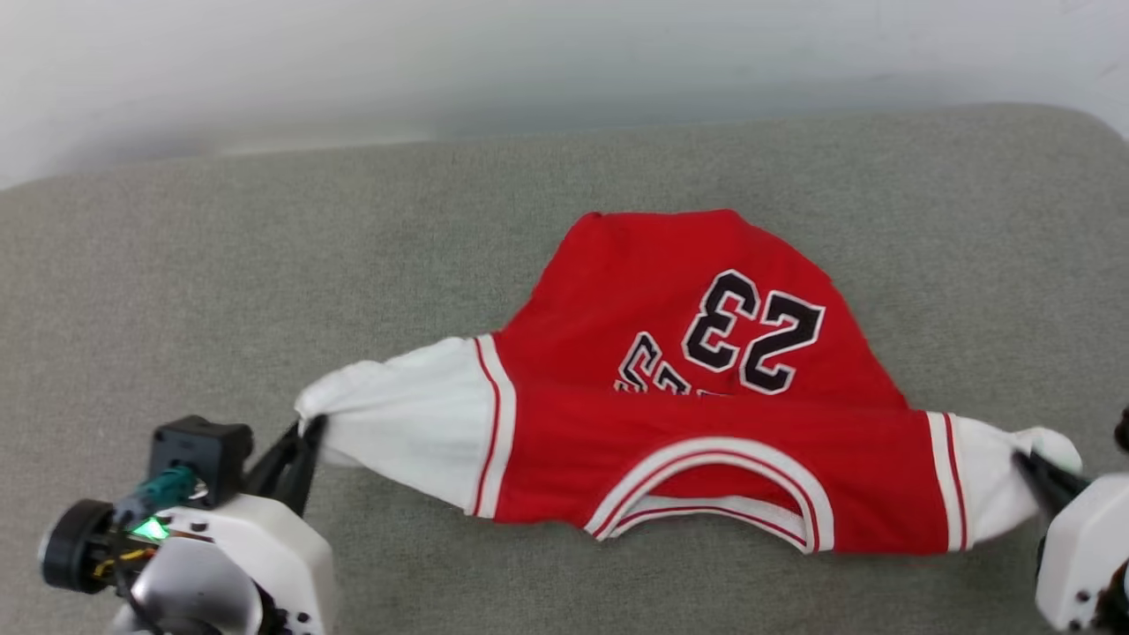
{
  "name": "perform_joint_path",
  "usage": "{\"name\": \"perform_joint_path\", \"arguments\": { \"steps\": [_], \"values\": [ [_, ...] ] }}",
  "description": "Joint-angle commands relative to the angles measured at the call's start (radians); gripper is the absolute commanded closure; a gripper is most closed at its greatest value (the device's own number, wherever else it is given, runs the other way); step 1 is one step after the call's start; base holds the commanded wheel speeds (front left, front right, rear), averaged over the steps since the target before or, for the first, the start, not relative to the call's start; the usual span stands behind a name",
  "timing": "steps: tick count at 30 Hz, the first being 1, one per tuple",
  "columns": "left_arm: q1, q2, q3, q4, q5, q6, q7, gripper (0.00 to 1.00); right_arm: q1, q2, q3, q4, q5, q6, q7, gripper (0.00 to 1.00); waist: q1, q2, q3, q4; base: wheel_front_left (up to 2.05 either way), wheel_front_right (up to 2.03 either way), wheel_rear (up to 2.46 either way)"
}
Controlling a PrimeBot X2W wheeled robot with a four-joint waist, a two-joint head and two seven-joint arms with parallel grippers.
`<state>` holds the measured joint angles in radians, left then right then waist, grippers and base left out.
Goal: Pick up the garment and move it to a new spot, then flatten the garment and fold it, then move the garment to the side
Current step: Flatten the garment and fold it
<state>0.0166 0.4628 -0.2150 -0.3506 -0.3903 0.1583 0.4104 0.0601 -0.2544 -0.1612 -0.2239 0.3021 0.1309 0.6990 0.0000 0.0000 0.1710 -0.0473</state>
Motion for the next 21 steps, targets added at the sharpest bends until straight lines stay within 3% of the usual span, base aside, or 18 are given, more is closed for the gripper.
{"name": "perform_joint_path", "arguments": {
  "steps": [1, 8, 21],
  "values": [
    [0.004, 0.017, 0.018, -0.021, 0.003, -0.003, -0.005, 1.0, -0.031, -0.03, 0.01, -0.028, 0.032, 0.0, 0.005, 1.0, 0.0, 0.0, -0.02, -0.009, 0.0, 0.0, 0.0],
    [-0.046, 0.088, 0.104, -0.126, -0.001, -0.002, 0.004, 1.0, -0.18, -0.155, 0.007, -0.121, 0.132, 0.0, 0.043, 1.0, 0.0, 0.0, -0.067, -0.023, 0.0, 0.0, 0.0],
    [-0.229, 0.178, 0.25, -0.222, -0.024, -0.02, -0.038, 1.0, -0.455, -0.202, 0.055, -0.174, 0.205, -0.001, 0.046, 1.0, 0.0, 0.0, -0.079, -0.032, 0.0, 0.0, 0.0]
  ]
}}
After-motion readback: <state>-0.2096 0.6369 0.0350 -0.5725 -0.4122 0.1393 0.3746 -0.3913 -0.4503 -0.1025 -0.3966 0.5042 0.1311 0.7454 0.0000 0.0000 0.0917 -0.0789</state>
